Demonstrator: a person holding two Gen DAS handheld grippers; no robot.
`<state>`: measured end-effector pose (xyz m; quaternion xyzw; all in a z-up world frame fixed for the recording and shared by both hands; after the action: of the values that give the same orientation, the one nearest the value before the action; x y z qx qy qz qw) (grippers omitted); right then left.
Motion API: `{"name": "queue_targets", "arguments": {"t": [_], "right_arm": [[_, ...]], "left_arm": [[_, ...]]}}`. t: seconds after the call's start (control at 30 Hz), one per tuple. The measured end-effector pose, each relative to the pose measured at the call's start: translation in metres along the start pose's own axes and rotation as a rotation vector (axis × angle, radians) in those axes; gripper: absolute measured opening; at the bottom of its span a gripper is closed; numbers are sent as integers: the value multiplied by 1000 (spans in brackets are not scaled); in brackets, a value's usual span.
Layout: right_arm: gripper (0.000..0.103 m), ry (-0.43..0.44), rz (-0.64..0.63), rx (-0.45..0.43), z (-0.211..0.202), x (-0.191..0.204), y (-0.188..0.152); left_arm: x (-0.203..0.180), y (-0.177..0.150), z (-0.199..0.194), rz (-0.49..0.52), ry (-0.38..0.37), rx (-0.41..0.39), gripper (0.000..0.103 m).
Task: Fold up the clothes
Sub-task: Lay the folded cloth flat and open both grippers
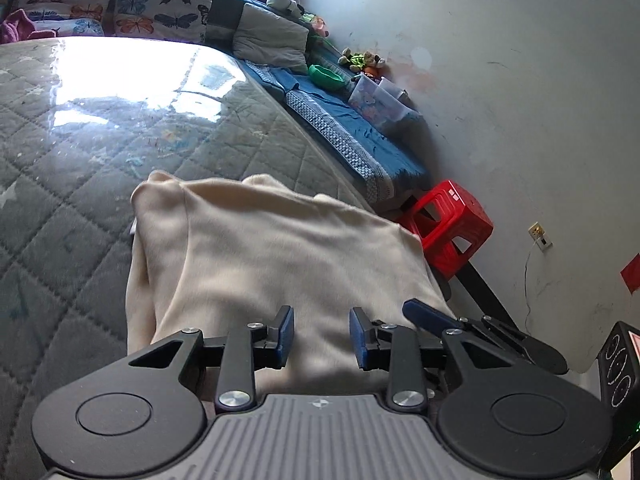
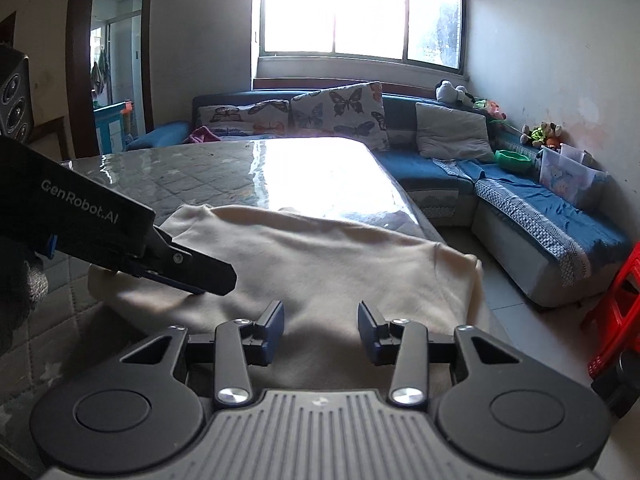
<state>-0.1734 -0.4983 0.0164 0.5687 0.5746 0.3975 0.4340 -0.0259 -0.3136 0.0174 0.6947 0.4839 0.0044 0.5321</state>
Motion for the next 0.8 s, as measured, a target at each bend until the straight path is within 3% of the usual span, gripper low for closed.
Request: {"name": "queue_targets", "arguments": {"t": [0.27,0.53,0.8], "right_arm": [[45,-5,-45,-7,-12,12,-6],[45,-73,62,12,-25,-12,-13],[45,-131,123,-26,-31,-35,-10]], "left_arm": [[1,-15,-17,25,5,-16,34],[9,-18,-32,-9,15,-30,36],[16,-11,-40,-42,34,-58,40]]}}
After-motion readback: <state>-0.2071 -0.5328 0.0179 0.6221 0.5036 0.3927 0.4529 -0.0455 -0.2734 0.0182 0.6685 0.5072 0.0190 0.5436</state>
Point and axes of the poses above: each gripper's, at about its wrist camera, not at the fingertips, and z roughly the way its jaws point, x to its left, y to its top, the point moved 3 cm from there along z, roughly the way its jaws point, and after that the axes turned 15 degrees about -x, right-handed, at the moved point
